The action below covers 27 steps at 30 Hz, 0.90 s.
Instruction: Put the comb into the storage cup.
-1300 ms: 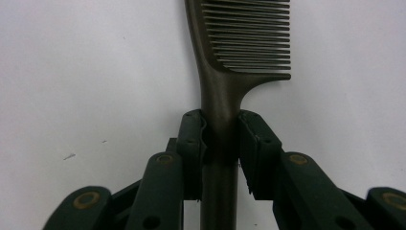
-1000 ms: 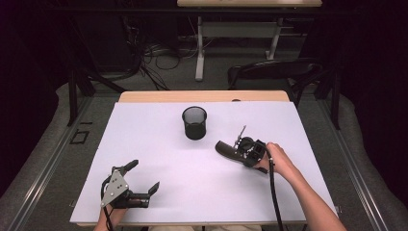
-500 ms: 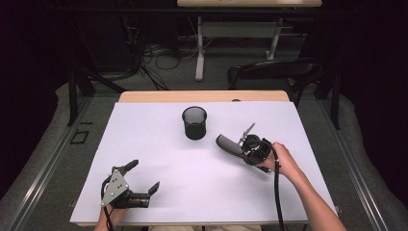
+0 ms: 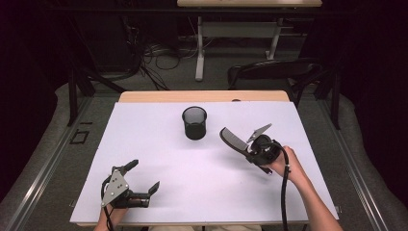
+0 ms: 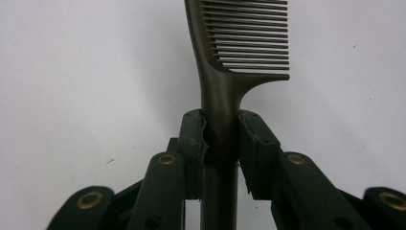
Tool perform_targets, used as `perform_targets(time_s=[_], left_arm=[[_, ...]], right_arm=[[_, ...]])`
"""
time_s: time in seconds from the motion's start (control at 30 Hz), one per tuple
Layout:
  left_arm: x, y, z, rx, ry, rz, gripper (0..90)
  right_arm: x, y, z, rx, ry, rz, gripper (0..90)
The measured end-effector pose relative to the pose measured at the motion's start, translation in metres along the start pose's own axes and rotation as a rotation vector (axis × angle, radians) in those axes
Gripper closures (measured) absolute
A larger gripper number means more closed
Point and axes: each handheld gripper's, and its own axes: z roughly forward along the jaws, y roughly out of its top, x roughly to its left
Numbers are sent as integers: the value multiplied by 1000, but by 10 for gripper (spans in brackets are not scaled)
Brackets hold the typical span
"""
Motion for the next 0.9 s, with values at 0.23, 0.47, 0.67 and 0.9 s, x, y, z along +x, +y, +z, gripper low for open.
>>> perform_targets(time_s=[0.23, 0.47, 0.67, 0.9], left_arm=[[0, 0, 0, 1, -1, 2, 0], [0, 0, 0, -1, -3, 2, 0], [0, 0, -1, -1, -3, 6, 0], [-1, 0, 0, 0, -3, 5, 0]], right_arm=[[-3, -5, -2, -51, -1, 33, 727], [-6, -9, -6, -117, -10, 61, 728], [-7, -10, -8, -145, -13, 87, 727], [-6, -11, -8, -163, -21, 92, 727]])
